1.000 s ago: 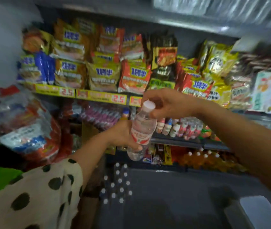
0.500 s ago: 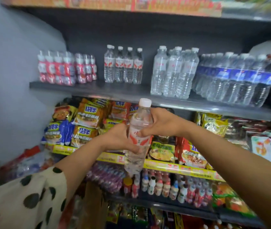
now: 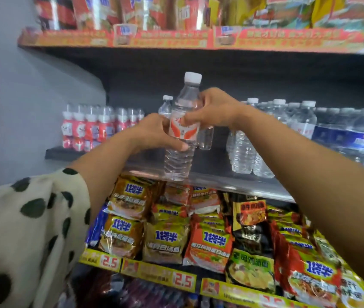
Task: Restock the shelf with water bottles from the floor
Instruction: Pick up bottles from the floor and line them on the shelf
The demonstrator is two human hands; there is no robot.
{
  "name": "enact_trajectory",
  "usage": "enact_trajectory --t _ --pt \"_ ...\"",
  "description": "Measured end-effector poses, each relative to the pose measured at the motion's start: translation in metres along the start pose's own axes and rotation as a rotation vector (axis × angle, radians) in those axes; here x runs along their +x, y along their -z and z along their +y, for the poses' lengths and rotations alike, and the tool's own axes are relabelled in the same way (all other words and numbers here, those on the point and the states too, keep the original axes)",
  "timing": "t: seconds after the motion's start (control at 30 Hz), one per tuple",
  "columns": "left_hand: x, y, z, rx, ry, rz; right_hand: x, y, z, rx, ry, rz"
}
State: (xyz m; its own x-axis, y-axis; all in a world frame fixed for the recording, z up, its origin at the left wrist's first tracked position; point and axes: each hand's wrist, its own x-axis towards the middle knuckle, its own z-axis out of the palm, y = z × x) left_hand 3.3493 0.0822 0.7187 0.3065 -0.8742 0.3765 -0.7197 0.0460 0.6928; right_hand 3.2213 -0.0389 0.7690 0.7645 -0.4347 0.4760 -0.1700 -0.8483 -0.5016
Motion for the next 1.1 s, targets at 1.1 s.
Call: enact_trajectory --t 1.1 --pt "0.29 -0.016 -0.168 0.362 0.263 0.259 0.285 -0.065 0.178 0.01 -0.183 -0.07"
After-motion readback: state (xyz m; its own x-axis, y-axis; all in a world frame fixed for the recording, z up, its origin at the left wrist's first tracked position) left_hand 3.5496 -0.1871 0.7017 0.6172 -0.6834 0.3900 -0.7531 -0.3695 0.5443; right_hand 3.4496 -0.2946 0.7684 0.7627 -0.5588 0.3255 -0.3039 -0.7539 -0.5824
